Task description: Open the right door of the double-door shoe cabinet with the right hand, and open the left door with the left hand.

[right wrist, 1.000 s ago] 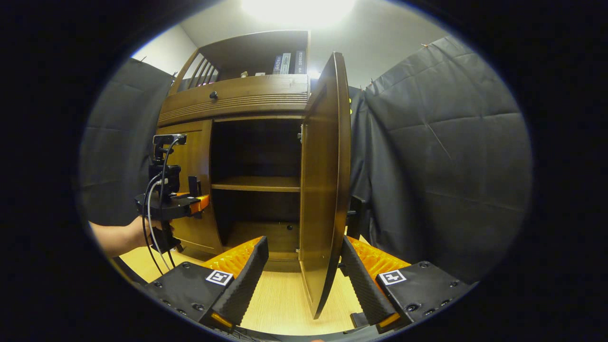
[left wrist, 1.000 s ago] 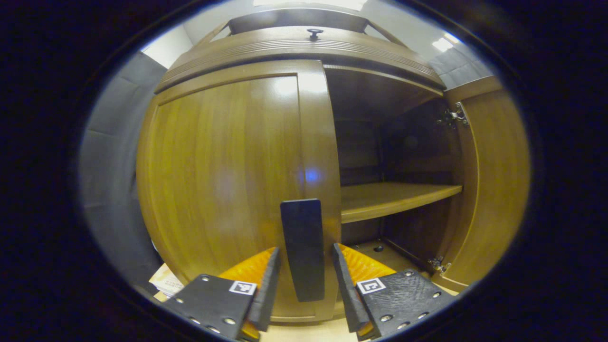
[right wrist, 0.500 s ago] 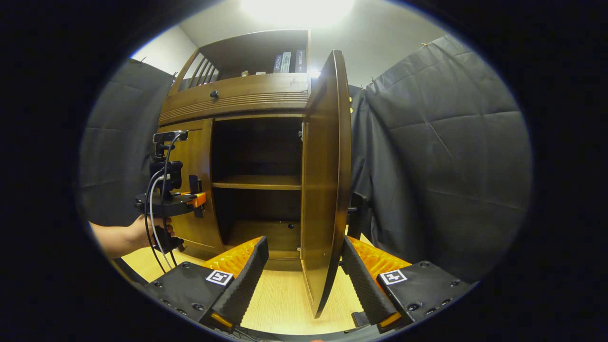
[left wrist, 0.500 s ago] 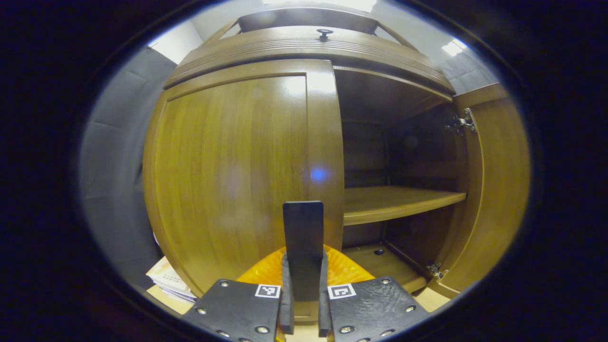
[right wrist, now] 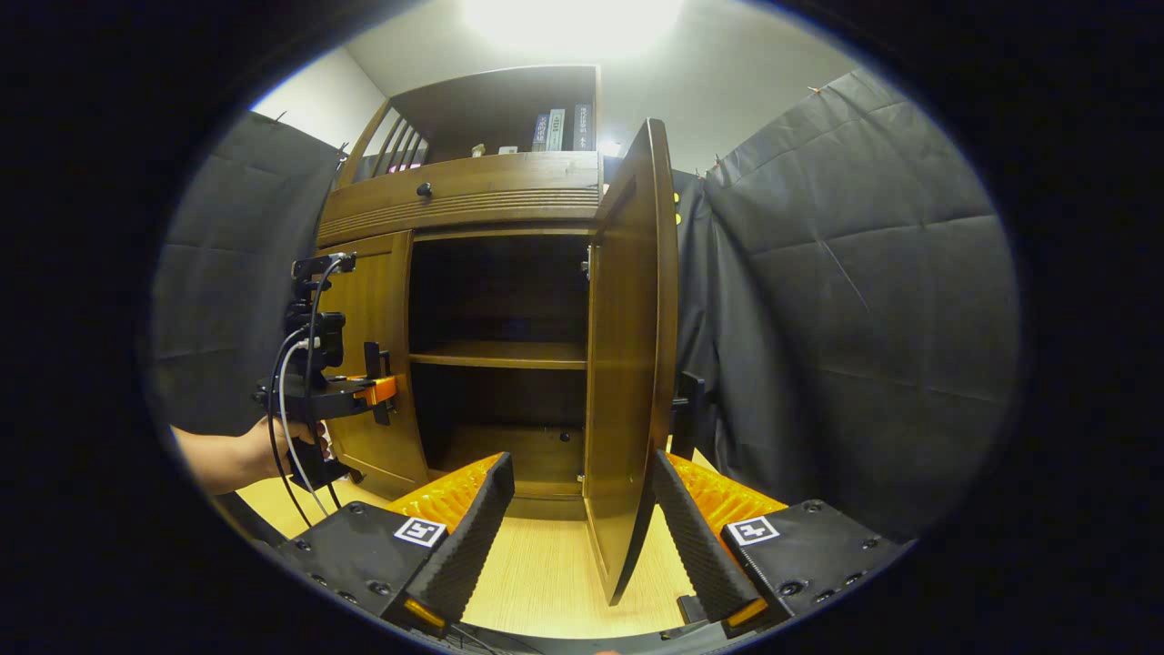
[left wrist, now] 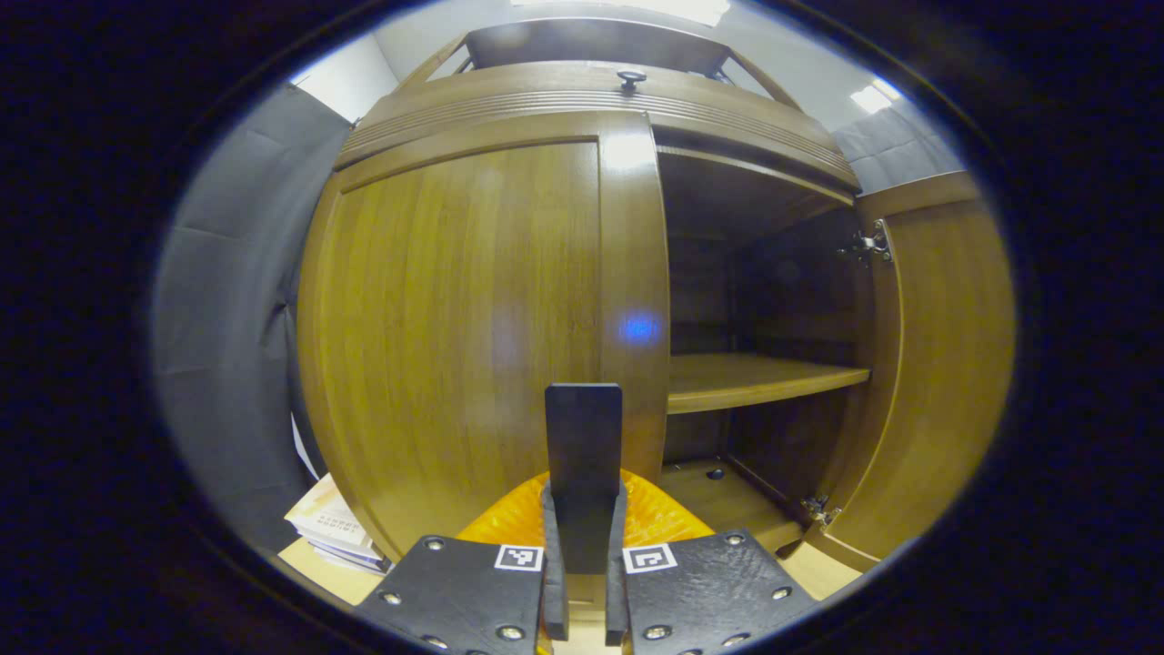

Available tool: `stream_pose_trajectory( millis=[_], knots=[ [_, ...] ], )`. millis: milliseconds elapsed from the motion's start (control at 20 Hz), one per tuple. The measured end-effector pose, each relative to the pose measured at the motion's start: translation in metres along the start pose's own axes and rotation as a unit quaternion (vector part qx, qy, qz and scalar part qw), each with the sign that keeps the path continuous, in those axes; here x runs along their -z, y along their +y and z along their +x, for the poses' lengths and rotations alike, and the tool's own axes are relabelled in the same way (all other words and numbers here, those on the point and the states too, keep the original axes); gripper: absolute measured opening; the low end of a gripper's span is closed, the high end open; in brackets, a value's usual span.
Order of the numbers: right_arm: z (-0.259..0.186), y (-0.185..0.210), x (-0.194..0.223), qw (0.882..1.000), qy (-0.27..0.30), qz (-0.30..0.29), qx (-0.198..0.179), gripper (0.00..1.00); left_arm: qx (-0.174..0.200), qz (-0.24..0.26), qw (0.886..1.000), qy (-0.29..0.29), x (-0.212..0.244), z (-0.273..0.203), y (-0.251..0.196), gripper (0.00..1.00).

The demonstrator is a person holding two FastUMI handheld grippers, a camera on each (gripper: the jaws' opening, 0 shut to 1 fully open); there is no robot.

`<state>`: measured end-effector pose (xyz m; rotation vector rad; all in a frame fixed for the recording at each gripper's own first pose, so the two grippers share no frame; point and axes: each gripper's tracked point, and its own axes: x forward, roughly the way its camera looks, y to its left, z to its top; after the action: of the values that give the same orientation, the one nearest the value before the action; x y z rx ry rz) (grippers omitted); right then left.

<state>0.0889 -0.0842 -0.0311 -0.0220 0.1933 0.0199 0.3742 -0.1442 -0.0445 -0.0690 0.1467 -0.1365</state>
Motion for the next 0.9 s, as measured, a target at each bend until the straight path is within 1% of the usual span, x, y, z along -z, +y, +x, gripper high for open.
stream_pose_trajectory(
  millis=[150, 200, 450, 900],
  knots=[
    [-0.004, 0.008, 0.000, 1.000, 0.000, 0.000, -0.008, 0.93, 0.003, -0.002, 1.000, 0.001, 0.003, -0.019, 0.006, 0.17],
    [-0.005, 0.011, 0.001, 1.000, 0.001, -0.001, -0.011, 0.96, 0.003, -0.003, 1.000, 0.002, 0.003, -0.022, 0.007, 0.18],
    [-0.012, 0.020, 0.000, 1.000, -0.002, -0.002, -0.021, 0.96, 0.003, -0.004, 1.000, 0.001, 0.004, -0.045, 0.014, 0.16],
    [-0.023, 0.042, -0.002, 0.999, -0.005, 0.001, -0.041, 0.96, 0.002, -0.007, 1.000, 0.005, 0.005, -0.082, 0.031, 0.18]
  ],
)
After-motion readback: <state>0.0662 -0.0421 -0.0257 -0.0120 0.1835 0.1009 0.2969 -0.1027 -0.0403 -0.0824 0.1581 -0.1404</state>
